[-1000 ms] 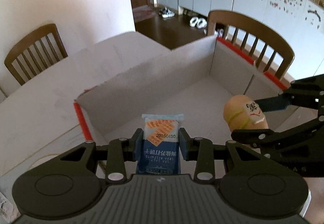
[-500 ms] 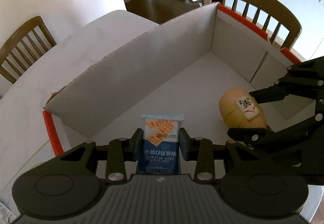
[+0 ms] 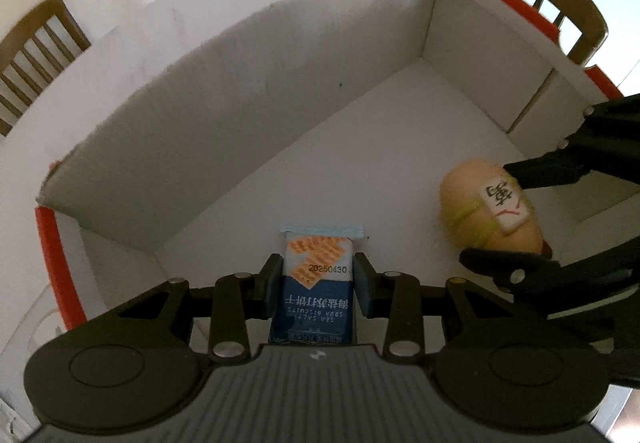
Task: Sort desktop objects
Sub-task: 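Lower into the box and open the right gripper while the left releases the packet, then withdraw both open grippers from the box back over the table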
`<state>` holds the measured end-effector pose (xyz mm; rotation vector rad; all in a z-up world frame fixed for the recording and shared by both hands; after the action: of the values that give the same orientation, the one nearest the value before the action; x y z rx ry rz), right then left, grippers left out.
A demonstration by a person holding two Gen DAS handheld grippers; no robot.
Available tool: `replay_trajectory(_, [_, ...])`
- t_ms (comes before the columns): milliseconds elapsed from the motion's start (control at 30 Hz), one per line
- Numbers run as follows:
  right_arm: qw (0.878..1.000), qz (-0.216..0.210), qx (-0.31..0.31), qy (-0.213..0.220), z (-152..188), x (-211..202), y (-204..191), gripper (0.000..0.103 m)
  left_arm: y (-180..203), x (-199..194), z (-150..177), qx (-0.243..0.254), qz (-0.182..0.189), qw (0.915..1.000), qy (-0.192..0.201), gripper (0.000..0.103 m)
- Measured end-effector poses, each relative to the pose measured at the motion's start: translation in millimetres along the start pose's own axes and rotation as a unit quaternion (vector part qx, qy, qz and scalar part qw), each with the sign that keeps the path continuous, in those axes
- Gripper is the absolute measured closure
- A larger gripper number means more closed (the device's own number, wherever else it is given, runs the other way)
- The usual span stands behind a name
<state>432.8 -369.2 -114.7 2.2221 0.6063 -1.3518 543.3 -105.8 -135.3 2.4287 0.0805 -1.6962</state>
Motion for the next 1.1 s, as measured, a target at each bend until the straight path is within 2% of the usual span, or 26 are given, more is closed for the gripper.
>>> replay_trajectory(233, [1.000, -0.001, -0.001, -0.015, 0, 7, 4, 0.051, 1, 8, 1, 0.001, 0.004, 0.9997, -0.023, 0.066])
replay_trajectory(367, [1.000, -0.001, -0.005, -0.011, -4, 6, 4, 0.041, 1, 8, 4, -0.005, 0.012, 0.9996, -0.026, 0.065])
replay_trajectory(400, [1.000, -0.003, -0.005, -0.007, -5, 5, 4, 0.039, 2, 6, 4, -0.005, 0.014, 0.9996, -0.023, 0.065])
replay_trajectory(700, [1.000, -0.015, 0.003, 0.026, -7, -22, 9, 0.039, -9, -23, 6, -0.013, 0.040, 0.9991, 0.009, 0.064])
replay_trajectory(1100, [0.998, -0.014, 0.019, 0.057, 1, -52, 9, 0.039, -3, -79, 37, -0.031, 0.052, 0.9958, 0.068, 0.064])
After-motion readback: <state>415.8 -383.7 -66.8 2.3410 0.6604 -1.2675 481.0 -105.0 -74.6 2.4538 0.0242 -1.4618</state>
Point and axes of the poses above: each gripper's, at about its wrist camera, not at the fingertips, and x roughly the way its jaws point, y to its right, z to its underside, the point moved 5 cm from there along x, roughly the way its jaws point, and after that the axes turned 11 degrees about z, right-handed, at the moved point
